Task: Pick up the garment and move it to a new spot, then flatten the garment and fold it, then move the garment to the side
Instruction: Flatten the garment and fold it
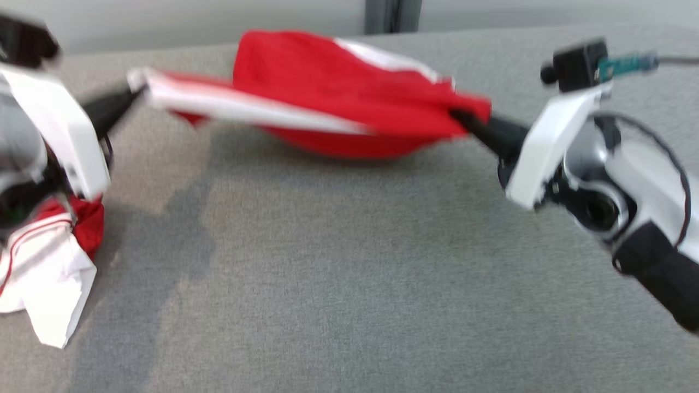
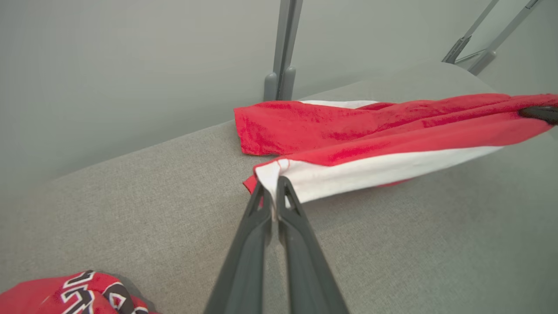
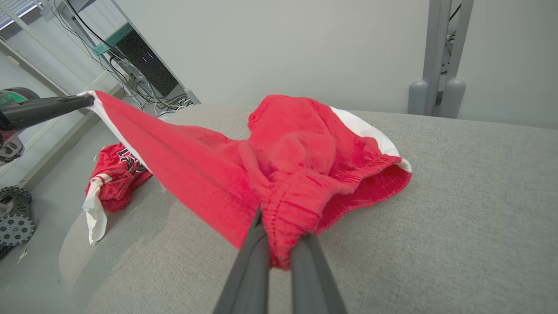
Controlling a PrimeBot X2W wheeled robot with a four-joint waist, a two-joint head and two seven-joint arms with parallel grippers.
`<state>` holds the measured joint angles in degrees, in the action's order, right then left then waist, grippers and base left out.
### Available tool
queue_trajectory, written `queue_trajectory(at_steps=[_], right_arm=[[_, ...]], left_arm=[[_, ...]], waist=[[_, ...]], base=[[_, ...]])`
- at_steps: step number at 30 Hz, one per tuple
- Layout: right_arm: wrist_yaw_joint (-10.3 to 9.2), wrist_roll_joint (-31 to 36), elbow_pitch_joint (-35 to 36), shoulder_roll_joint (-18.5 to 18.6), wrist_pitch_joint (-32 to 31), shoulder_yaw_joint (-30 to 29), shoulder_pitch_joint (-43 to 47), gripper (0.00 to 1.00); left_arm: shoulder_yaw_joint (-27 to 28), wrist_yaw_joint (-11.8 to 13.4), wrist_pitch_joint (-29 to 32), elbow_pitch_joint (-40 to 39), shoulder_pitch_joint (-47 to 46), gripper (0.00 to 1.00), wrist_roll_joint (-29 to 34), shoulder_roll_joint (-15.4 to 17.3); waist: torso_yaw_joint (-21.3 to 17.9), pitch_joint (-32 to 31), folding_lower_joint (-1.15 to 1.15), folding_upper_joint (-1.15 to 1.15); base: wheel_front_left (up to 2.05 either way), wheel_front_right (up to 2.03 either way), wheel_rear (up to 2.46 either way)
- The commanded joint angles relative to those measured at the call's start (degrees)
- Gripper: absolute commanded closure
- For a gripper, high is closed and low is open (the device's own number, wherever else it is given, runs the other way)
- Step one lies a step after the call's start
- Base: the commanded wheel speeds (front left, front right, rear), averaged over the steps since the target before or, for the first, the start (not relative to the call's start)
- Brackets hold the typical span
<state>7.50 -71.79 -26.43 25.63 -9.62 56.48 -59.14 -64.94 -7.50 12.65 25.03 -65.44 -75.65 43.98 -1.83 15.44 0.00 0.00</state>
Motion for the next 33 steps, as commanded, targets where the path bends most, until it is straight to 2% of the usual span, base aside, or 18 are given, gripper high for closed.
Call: queue_trajectory(at_steps=[1,8,12,20,26,33], right_arm=[[-0.01,-1.13,0.77,1.85,-0.75,1.04,2.54,1.0],[-0.01,-4.78,4.67,6.4,-3.93,5.16,10.76,1.0],[-0.01,-6.92,6.9,8.41,-5.72,6.76,15.92,1.0],[-0.02,-10.31,11.06,14.79,-10.63,8.45,24.98,1.0],[-0.03,-11.2,13.22,16.74,-10.74,7.14,27.9,1.0],[-0.02,-12.29,13.56,13.82,-9.97,3.88,27.87,1.0]], left_arm=[[-0.96,0.02,1.43,-1.67,3.02,1.0,-1.58,1.0],[-4.93,1.58,8.32,-12.58,12.72,1.0,-6.53,6.7],[-6.64,2.86,11.92,-20.21,17.59,1.0,-6.69,11.13],[-7.95,6.21,17.8,-34.47,25.77,1.0,-6.54,18.78],[-7.98,7.7,18.66,-38.95,27.6,1.0,-6.51,20.87],[-5.17,7.87,18.97,-37.64,23.88,1.0,-7.7,20.89]], waist=[[-1.06,-3.27,0.0,0.0],[-1.93,-7.94,0.0,0.0],[-2.46,-10.3,0.0,0.0],[-2.6,-13.08,0.0,0.0],[-2.47,-12.65,0.0,0.0],[-3.72,-10.18,0.0,0.0]], base=[[0.0,0.0,0.0],[0.0,0.0,0.0],[0.0,0.0,0.0],[0.0,0.0,0.0],[0.0,0.0,0.0],[0.0,0.0,0.0]])
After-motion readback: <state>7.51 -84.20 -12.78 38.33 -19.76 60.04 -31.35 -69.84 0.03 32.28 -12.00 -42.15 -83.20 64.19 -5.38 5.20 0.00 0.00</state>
